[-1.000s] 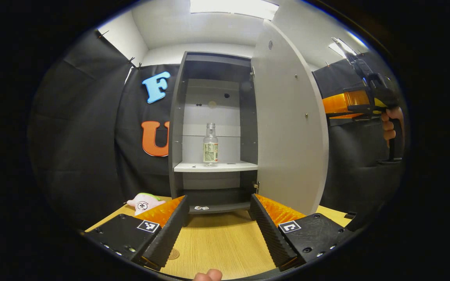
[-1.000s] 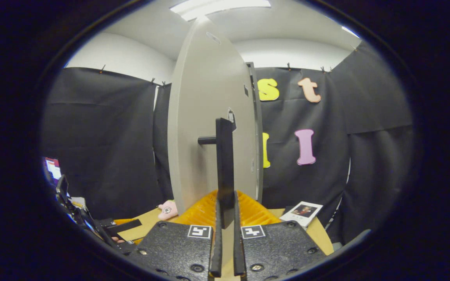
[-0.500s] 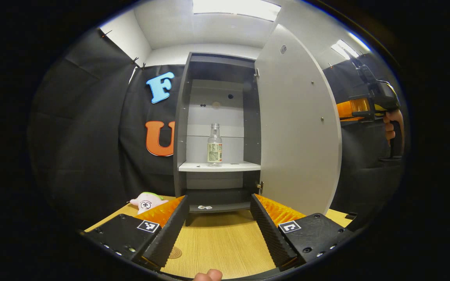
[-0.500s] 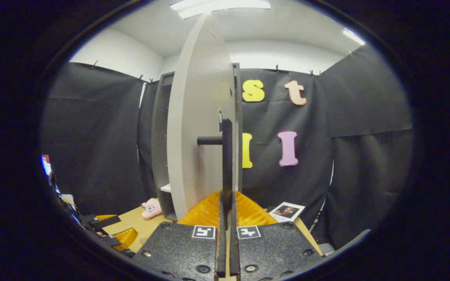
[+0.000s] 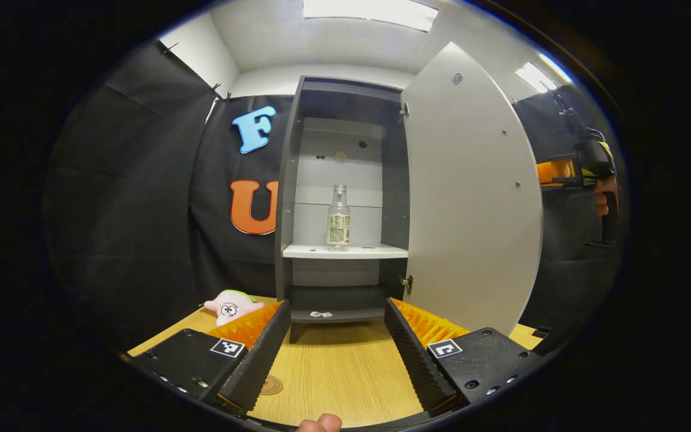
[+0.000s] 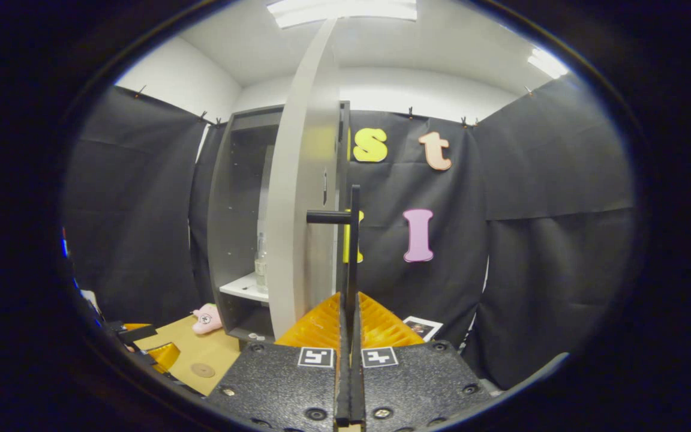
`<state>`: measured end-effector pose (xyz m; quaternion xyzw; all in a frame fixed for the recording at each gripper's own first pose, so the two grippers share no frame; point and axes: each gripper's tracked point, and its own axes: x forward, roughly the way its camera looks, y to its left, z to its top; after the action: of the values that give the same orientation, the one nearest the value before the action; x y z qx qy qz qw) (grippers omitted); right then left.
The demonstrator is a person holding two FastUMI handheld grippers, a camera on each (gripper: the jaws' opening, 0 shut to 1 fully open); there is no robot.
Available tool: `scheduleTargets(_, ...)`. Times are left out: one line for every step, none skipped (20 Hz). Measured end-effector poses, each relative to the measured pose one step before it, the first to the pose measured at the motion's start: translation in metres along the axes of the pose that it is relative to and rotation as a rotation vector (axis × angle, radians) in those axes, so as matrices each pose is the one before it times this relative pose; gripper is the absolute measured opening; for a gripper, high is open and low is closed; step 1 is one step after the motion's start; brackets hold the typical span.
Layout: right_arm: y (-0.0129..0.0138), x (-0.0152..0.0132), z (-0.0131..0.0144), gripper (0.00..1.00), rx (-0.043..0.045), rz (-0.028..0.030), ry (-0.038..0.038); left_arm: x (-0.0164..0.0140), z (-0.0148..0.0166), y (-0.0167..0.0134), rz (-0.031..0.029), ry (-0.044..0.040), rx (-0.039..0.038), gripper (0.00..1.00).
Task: Open the cabinet door with the right hand, grasp the bottle in the cabinet with the left hand and place it on the coaster, then close the cabinet door with the right hand.
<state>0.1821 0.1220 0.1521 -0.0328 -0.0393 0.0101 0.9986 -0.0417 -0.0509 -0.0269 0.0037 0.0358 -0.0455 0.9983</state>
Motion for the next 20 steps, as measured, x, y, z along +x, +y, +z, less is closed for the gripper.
scheduleTargets(0.00032, 0.00002, 0.00016, 0.04, 0.00219, 0.00185, -0.00085, 0.00088, 0.00044, -0.00077, -0.0025, -0.00151, -0.00037, 0.95)
scheduleTargets(0.00008, -0.00008, 0.00023, 0.04, -0.00153, 0.00277, 0.00051, 0.00018, 0.0004, -0.00075, -0.00228, -0.0008, 0.00043, 0.95)
scheduleTargets(0.00005, -0.0007, -0.00036, 0.04, -0.00037, 0.00394, 0.00238, 0.00037, -0.00068, 0.00029, -0.00178, 0.00114, 0.0, 0.95)
scheduleTargets(0.00021, 0.0001, -0.00094, 0.04, 0.00019, 0.00442, 0.00167, 0.0006, -0.00016, -0.00044, -0.00055, 0.00095, -0.00009, 0.95)
scheduleTargets(0.00068, -0.00094, 0.00023, 0.04, 0.00077, 0.00432, -0.0011, 0.00037, 0.00043, 0.00059, 0.00173, -0.00067, -0.00097, 0.95)
scheduleTargets(0.00073, 0.00042, 0.00001, 0.04, 0.00316, 0.00423, -0.00254, 0.00033, 0.00047, -0.00011, 0.00095, -0.00148, -0.00278, 0.95)
scheduleTargets(0.0007, -0.00191, -0.00025, 0.04, 0.00853, 0.00287, -0.00464, 0.00028, -0.00013, -0.00029, 0.00071, -0.00072, -0.00336, 0.95)
scheduleTargets(0.00224, 0.00078, 0.00146, 0.02, 0.01014, 0.00198, -0.00945, 0.00166, -0.00013, -0.00015, 0.0005, -0.00104, -0.00334, 0.95)
scheduleTargets(0.00109, 0.00035, -0.00046, 0.04, 0.00471, 0.00054, -0.00264, 0.0013, -0.0002, -0.00146, -0.00257, 0.0003, -0.00234, 0.95)
scheduleTargets(-0.00379, 0.00002, -0.00062, 0.04, -0.00045, -0.01761, 0.0013, 0.001, 0.00045, -0.00168, -0.00359, 0.0008, -0.0001, 0.95)
scheduleTargets(-0.00376, -0.00075, -0.00115, 0.04, -0.00319, -0.01261, 0.00453, 0.00121, -0.00021, -0.00126, -0.00369, -0.00009, 0.00312, 0.95)
scheduleTargets(-0.00277, -0.00242, -0.00093, 0.04, -0.00241, -0.01227, 0.00147, 0.00065, 0.00094, -0.00119, -0.00217, -0.00026, 0.0018, 0.95)
scheduleTargets(-0.00433, 0.00047, -0.00091, 0.04, -0.00303, -0.01658, 0.00003, 0.00072, 0.00136, -0.00148, -0.00262, -0.00381, -0.00193, 0.95)
scheduleTargets(-0.00458, -0.00095, -0.00103, 0.04, 0.00071, -0.02724, 0.00212, 0.0007, 0.00188, -0.00209, -0.00531, -0.00524, -0.00298, 0.95)
scheduleTargets(-0.00236, -0.00033, -0.00007, 0.04, 0.00791, -0.0154, 0.00131, 0.00057, 0.00096, -0.0019, -0.0045, -0.00236, -0.00056, 0.95)
scheduleTargets(0.0011, -0.00075, -0.0005, 0.04, 0.01555, -0.01424, 0.00289, -0.00052, 0.00019, -0.00091, -0.00227, -0.00009, 0.0022, 0.95)
scheduleTargets(0.00154, -0.00008, -0.00076, 0.04, 0.00989, -0.00529, 0.00124, -0.00043, -0.00001, -0.00025, -0.00127, -0.0001, 0.00432, 0.95)
scheduleTargets(0.0005, -0.0005, -0.00126, 0.04, 0.00467, 0.00186, -0.00173, -0.00155, 0.00038, -0.0004, 0.00085, 0.0003, 0.00403, 0.95)
scheduleTargets(-0.00049, 0.00089, -0.00036, 0.04, 0.00002, -0.00354, -0.00151, -0.00114, 0.00047, 0.00035, 0.00253, 0.00078, 0.00165, 0.95)
scheduleTargets(-0.00085, 0.0008, -0.00033, 0.05, 0.00056, 0.00323, 0.00068, -0.00013, -0.00034, 0.00099, 0.00291, 0.00146, -0.00036, 0.95)
